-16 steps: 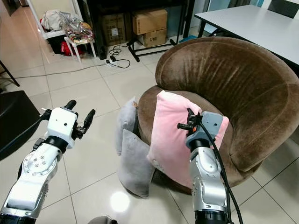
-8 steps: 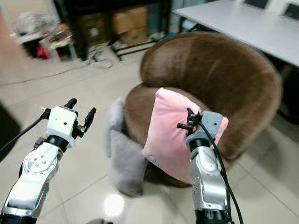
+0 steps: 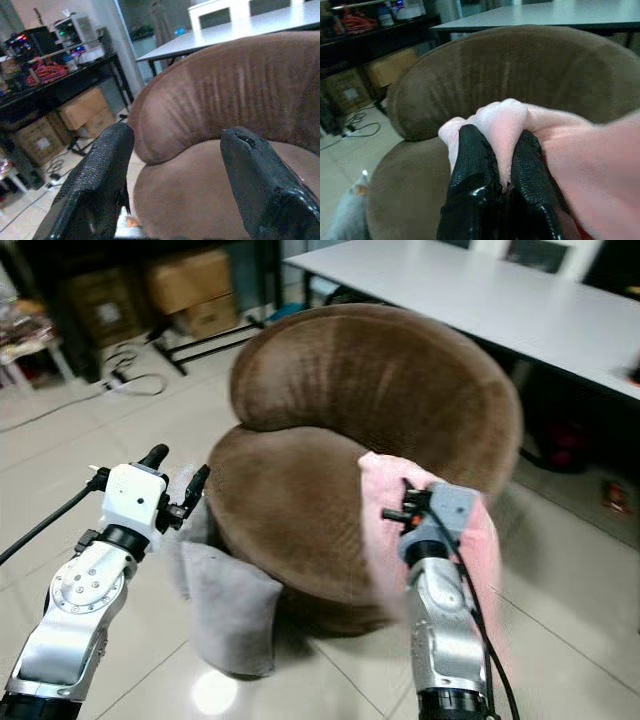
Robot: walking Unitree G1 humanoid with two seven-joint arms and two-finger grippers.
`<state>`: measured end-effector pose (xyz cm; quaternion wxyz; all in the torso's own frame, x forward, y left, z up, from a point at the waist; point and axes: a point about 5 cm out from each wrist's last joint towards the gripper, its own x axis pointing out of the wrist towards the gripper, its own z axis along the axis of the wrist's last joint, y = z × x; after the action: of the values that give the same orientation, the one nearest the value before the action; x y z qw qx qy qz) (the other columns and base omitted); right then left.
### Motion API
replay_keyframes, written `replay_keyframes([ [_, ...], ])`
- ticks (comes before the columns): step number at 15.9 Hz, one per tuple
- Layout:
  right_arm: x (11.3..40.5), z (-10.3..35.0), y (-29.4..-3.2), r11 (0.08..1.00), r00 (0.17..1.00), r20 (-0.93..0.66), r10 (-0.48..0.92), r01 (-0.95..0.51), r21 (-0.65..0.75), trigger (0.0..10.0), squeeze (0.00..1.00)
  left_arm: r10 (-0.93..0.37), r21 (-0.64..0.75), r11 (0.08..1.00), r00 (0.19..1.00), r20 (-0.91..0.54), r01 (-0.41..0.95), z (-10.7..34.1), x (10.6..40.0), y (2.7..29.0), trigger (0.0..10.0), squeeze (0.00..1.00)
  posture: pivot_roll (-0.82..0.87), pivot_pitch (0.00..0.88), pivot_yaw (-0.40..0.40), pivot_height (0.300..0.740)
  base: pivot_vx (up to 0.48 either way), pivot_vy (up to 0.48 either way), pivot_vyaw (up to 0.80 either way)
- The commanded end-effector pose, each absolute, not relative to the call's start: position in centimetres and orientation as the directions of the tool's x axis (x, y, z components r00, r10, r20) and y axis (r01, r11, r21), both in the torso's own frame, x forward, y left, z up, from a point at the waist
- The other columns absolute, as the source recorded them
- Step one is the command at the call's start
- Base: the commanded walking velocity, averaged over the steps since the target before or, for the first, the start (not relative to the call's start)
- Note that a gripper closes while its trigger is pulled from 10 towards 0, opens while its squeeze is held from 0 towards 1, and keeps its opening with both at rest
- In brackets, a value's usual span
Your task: Move the pillow to the sofa from floor
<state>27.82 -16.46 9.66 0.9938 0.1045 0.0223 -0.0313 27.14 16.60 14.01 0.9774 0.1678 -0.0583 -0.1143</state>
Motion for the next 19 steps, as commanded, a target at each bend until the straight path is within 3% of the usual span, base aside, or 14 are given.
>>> replay_keyframes([
  [1,28.16,10.84,-16.56,0.976,0.998,0.010,-0.059,0.056,0.209,10.0,0.00,-0.248,0.342,0.916,0.966,0.077,0.208,14.02,27.12,16.66,10.0,0.00,0.01,0.000,0.005,0.740,0.311,0.000,0.00],
  [4,28.22,10.72,-16.56,0.977,0.998,0.001,-0.056,0.054,0.204,10.0,0.00,-0.253,0.342,0.915,0.964,0.078,0.213,13.99,27.10,16.61,10.0,0.00,0.01,0.000,-0.002,0.740,0.317,0.000,0.00],
  [8,28.27,10.52,-16.76,0.979,0.998,-0.006,-0.062,0.062,0.196,10.0,0.00,-0.255,0.341,0.915,0.964,0.079,0.214,13.98,27.03,16.59,10.0,0.00,0.01,0.000,-0.006,0.740,0.318,0.000,-0.70],
  [15,28.27,10.47,-17.02,0.980,0.998,-0.004,-0.068,0.068,0.185,10.0,0.00,-0.248,0.343,0.915,0.967,0.066,0.211,13.75,27.12,16.61,10.0,0.00,0.01,0.000,-0.006,0.740,0.314,0.000,0.00],
  [19,28.29,10.85,-16.29,0.976,1.000,0.019,0.015,-0.018,0.216,10.0,0.00,-0.244,0.366,0.907,0.968,0.049,0.210,13.33,26.78,16.75,10.0,0.00,0.01,0.000,-0.010,0.740,0.000,0.000,0.00],
])
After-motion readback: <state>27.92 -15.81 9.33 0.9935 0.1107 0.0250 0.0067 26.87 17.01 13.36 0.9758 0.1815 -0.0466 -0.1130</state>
